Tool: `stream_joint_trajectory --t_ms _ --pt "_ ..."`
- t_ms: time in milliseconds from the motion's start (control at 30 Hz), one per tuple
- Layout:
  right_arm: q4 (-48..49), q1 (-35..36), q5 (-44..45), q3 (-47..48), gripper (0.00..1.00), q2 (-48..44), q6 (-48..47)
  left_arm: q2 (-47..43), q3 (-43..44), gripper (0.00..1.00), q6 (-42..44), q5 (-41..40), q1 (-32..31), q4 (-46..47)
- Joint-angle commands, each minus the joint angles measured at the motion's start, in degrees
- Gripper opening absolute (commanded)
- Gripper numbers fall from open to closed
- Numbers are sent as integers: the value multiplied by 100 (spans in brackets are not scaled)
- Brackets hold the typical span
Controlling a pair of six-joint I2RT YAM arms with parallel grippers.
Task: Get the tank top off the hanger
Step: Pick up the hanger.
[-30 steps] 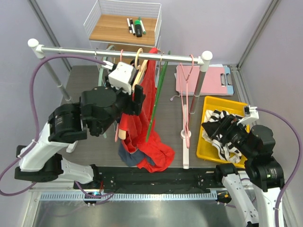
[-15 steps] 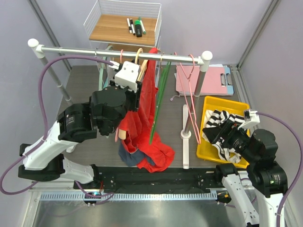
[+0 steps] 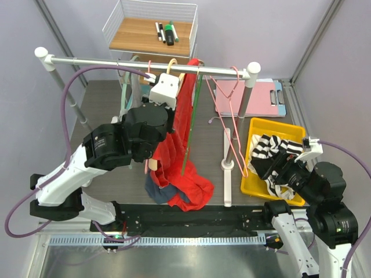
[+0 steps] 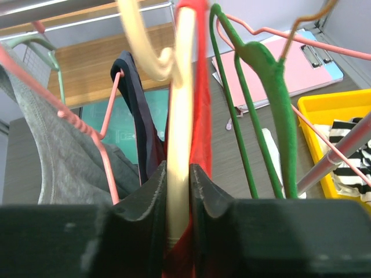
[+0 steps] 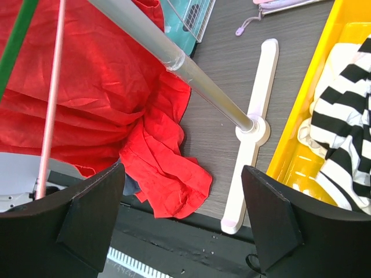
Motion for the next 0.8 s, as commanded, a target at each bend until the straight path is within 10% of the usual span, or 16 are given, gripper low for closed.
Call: stream_joint_trajectory --t_ms 0,200,767 --pt "-17 -13 72 306 87 -60 -121 -34 124 16 -172 -82 79 97" --pt "-87 -22 80 350 87 -69 -147 -105 317 0 -321 -144 88 44" --pt "-236 -13 212 534 90 1 -367 -640 1065 0 -1112 1077 88 -720"
